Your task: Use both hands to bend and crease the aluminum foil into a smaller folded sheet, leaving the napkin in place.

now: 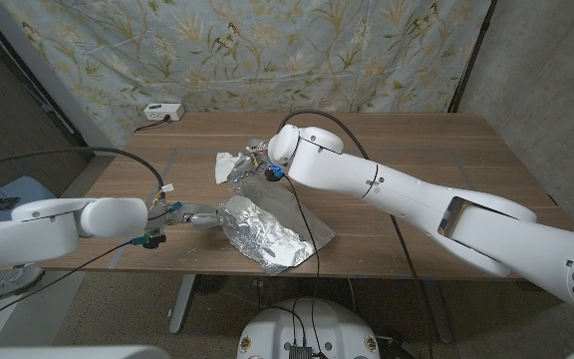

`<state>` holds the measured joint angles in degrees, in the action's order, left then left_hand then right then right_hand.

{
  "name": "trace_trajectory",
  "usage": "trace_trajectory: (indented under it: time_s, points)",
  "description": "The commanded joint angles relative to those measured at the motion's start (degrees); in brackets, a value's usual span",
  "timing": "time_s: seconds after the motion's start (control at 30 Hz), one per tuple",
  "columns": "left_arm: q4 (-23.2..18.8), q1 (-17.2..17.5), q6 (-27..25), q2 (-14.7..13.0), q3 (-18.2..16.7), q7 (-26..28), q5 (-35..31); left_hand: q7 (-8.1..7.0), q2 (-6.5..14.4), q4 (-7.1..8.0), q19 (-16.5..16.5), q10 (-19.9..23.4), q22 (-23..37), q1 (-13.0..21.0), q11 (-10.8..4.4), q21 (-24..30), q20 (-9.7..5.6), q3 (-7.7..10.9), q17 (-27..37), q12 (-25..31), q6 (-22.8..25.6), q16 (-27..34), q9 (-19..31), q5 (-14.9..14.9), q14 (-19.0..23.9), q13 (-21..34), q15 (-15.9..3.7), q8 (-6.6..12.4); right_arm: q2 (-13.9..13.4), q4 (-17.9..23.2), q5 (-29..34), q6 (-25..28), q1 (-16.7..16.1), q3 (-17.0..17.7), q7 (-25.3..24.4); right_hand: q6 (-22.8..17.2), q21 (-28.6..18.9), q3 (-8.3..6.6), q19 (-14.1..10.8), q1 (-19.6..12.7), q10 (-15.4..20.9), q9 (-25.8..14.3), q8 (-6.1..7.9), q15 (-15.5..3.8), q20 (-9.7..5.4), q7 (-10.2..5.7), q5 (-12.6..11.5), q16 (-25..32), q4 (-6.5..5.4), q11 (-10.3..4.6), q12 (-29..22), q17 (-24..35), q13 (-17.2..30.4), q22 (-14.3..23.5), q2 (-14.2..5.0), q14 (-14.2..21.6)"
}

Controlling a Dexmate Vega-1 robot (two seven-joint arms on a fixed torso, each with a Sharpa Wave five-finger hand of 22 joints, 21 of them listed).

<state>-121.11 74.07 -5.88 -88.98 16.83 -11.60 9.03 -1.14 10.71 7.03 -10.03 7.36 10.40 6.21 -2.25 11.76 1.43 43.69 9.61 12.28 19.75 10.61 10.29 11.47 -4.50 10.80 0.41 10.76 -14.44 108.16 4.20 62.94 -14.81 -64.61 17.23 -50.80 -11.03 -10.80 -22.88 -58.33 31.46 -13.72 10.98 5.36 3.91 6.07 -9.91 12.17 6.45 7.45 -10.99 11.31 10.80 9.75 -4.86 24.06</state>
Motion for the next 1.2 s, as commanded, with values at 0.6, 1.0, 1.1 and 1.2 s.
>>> trace_trajectory:
  time_s: [0.6, 1.0, 1.1, 1.2]
  points:
    - [0.47, 6.29, 3.07, 0.00, -7.83, 0.66, 1.67, -0.30, -0.07, -0.37, -4.15, -0.02, 0.12, 0.83, -0.22, 0.33, 0.21, 0.13, 0.12, 0.01, 0.31, -0.03, 0.27, 0.20, 0.08, 0.12, 0.11, -0.02, -2.44, -1.26, -2.73, -4.05, -2.59, 3.66, 2.91, 1.13, 0.17, 0.36, 0.43, 1.90, -0.61, 0.04, 0.11, 0.24, 0.48, -0.88, -0.25, -0.09, -0.44, -1.36, 0.11, 0.33, 0.25, 0.08, -0.88, -0.30]
    - [0.39, 7.06, 3.33, 0.00, -10.99, -1.81, 4.00, -0.26, -0.11, -0.53, -3.71, 0.16, 0.11, 1.03, -0.16, 0.46, 0.25, 0.14, 0.12, 0.04, 0.26, 0.00, 0.28, 0.21, 0.31, 0.13, 0.08, -0.06, -4.47, -0.16, -3.12, -4.69, -3.17, 5.44, 2.77, 1.37, 0.09, 0.35, 0.43, 2.07, -0.73, 0.13, 0.19, 0.29, 0.60, -0.95, -0.38, -0.05, -0.29, -1.19, 0.05, 0.32, 0.25, 0.09, -1.17, -0.33]
    - [0.44, 7.75, 3.18, 0.00, -12.18, -2.35, 4.35, -0.30, -0.12, -0.57, -3.61, 0.20, 0.10, 1.07, -0.24, 0.49, 0.29, 0.14, 0.11, 0.05, 0.27, 0.00, 0.28, 0.21, 0.35, 0.13, 0.08, -0.06, -4.72, -0.23, -3.32, -4.98, -3.29, 5.88, 2.72, 1.49, 0.10, 0.34, 0.46, 2.08, -0.79, 0.14, 0.16, 0.22, 0.58, -0.92, -0.41, -0.05, -0.25, -1.23, 0.05, 0.32, 0.25, 0.09, -1.22, -0.37]
    - [0.49, 8.93, 3.01, 0.00, -13.61, -2.51, 4.71, -0.26, -0.13, -0.60, -3.44, 0.25, 0.10, 1.11, -0.16, 0.54, 0.36, 0.15, 0.11, 0.06, 0.27, 0.03, 0.28, 0.21, 0.47, 0.13, 0.10, -0.06, -4.90, -0.33, -3.46, -5.13, -3.34, 6.19, 2.66, 1.60, 0.07, 0.32, 0.44, 2.11, -0.84, 0.16, 0.16, 0.33, 0.62, -0.80, -0.44, -0.04, -0.21, -1.02, 0.05, 0.32, 0.25, 0.09, -1.30, -0.38]
